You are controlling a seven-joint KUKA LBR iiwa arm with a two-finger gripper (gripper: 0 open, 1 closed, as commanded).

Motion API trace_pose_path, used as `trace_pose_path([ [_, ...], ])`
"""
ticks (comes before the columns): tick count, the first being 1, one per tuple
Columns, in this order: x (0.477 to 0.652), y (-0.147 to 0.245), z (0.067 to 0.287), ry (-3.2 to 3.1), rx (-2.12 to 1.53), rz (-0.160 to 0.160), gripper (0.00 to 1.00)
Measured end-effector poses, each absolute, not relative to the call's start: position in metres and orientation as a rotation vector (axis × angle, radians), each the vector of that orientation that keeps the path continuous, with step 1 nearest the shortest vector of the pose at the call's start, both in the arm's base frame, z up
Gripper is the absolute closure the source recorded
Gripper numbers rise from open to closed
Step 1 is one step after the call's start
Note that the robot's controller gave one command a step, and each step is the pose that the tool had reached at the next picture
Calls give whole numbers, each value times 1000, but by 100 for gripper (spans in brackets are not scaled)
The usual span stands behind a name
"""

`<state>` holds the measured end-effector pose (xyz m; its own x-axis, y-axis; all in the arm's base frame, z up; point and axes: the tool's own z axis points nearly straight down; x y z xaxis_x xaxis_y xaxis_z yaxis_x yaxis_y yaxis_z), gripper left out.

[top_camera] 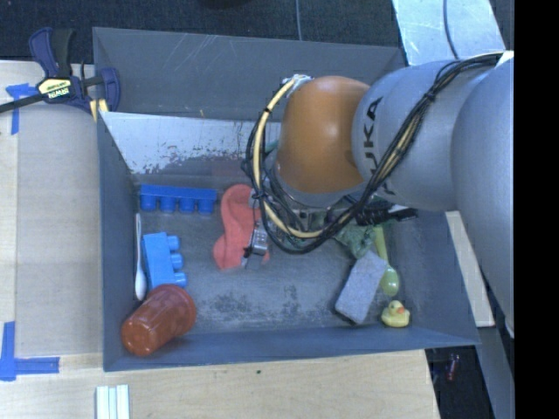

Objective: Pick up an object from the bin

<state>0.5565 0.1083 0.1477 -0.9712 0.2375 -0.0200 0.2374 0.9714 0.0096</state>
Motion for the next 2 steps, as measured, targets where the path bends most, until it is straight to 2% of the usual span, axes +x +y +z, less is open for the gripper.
trace_pose_path([
  [1, 556, 108, 148, 3098, 374, 11, 0],
  [2, 556, 112, 129, 3103, 267, 11, 0],
])
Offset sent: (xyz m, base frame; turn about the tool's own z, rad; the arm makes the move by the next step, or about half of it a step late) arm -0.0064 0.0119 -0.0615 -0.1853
